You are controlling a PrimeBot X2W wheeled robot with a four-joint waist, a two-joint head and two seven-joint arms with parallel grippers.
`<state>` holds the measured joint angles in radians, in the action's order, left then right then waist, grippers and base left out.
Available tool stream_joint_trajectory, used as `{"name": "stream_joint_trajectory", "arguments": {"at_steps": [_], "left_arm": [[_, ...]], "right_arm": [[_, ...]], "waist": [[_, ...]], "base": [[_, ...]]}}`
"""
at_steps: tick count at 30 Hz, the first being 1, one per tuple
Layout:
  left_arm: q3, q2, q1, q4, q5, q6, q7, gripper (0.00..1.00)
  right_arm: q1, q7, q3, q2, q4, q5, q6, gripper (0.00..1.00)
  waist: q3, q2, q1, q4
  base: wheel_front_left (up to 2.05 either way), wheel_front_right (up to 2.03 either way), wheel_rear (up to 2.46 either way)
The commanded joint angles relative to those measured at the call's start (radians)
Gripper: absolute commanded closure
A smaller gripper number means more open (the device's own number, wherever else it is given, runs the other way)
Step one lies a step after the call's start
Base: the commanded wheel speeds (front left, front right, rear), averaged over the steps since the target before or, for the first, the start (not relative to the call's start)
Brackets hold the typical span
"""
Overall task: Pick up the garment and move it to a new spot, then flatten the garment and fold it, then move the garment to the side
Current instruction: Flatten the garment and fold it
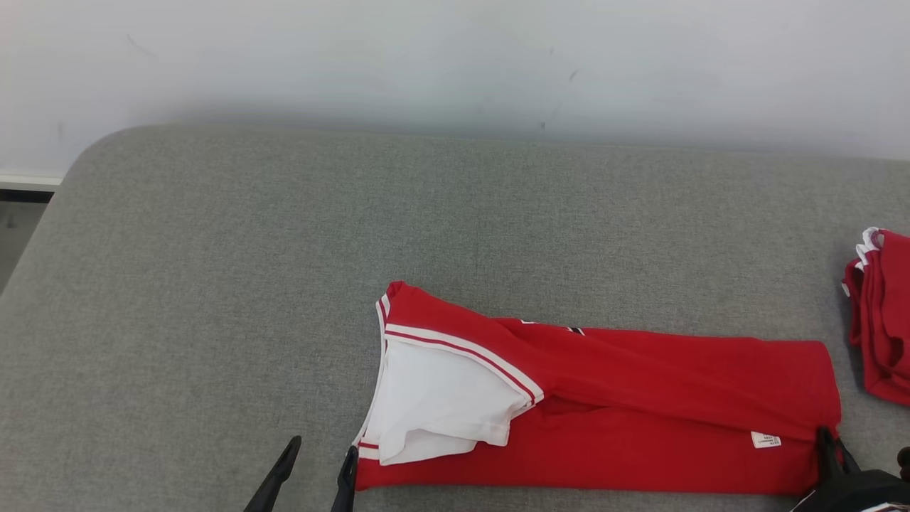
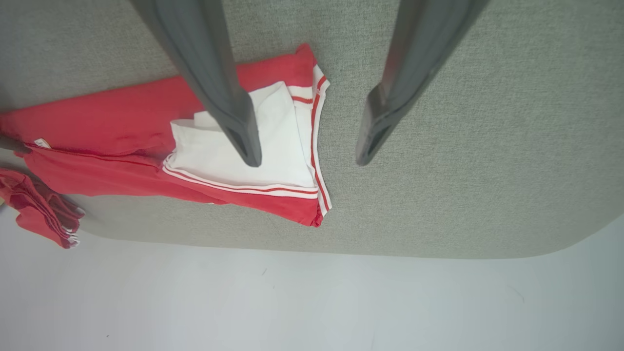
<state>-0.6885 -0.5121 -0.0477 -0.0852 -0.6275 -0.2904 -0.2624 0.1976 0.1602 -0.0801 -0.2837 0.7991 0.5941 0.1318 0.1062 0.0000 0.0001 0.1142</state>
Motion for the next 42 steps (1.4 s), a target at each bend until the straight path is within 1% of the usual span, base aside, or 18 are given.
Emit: {"name": "stream_joint_trajectory", "arguments": {"at_steps": [1, 4, 9, 15, 19, 21, 27, 29, 34, 42], "left_arm": [[0.005, 0.006, 0.01, 0.002, 0.005, 0.004, -0.003, 0.0], [0.006, 0.01, 0.015, 0.005, 0.011, 0.008, -0.003, 0.0], [0.007, 0.008, 0.016, 0.012, 0.013, 0.014, -0.003, 0.0], [0.009, 0.006, 0.016, 0.012, 0.009, 0.014, -0.003, 0.0], [0.013, 0.004, 0.018, 0.013, 0.003, 0.013, -0.003, 0.0], [0.016, 0.002, 0.022, 0.013, 0.0, 0.011, -0.003, 0.0], [0.013, -0.003, 0.018, 0.011, -0.002, 0.012, 0.002, 0.0], [0.012, -0.005, 0.019, 0.01, -0.001, 0.011, 0.003, 0.0], [0.008, -0.006, 0.019, 0.008, -0.001, 0.007, 0.007, 0.0], [-0.004, 0.003, 0.005, 0.017, -0.004, 0.015, 0.012, 0.0]], "right_arm": [[-0.013, -0.002, 0.014, 0.012, 0.017, -0.009, -0.003, 1.0], [-0.009, 0.013, 0.023, 0.005, 0.009, -0.006, -0.003, 1.0], [0.003, 0.029, 0.038, -0.039, -0.033, 0.01, -0.003, 1.0], [0.005, 0.009, 0.07, -0.053, -0.104, 0.029, -0.003, 1.0], [-0.001, -0.012, 0.093, -0.044, -0.189, 0.061, -0.003, 1.0], [-0.007, -0.026, 0.101, -0.051, -0.233, 0.067, -0.003, 1.0], [-0.028, -0.072, 0.079, -0.084, -0.323, 0.041, -0.003, 1.0], [-0.039, -0.089, 0.066, -0.086, -0.346, 0.035, -0.003, 1.0], [-0.049, -0.135, 0.065, -0.068, -0.435, 0.011, -0.003, 1.0], [-0.017, -0.221, 0.09, 0.003, -0.59, -0.04, -0.003, 1.0]], "waist": [[-0.002, 0.0, -0.0001, -0.003], [-0.005, 0.0, -0.0001, -0.008], [-0.014, 0.0, -0.0001, -0.022], [-0.016, 0.0, -0.0001, -0.032], [-0.017, 0.0, -0.0001, -0.041], [-0.019, 0.0, -0.0001, -0.048], [-0.031, 0.0, -0.0001, -0.065], [-0.035, 0.0, -0.0001, -0.068], [-0.043, 0.0, -0.0001, -0.069], [-0.045, 0.0, -0.0001, -0.045]], "base": [[0.0, 0.0, 0.0], [0.0, 0.0, 0.0], [0.0, 0.0, 0.0], [0.0, 0.0, 0.0], [0.0, 0.0, 0.0], [0.0, 0.0, 0.0], [0.0, 0.0, 0.0], [0.0, 0.0, 0.0], [0.0, 0.0, 0.0], [0.0, 0.0, 0.0]]}}
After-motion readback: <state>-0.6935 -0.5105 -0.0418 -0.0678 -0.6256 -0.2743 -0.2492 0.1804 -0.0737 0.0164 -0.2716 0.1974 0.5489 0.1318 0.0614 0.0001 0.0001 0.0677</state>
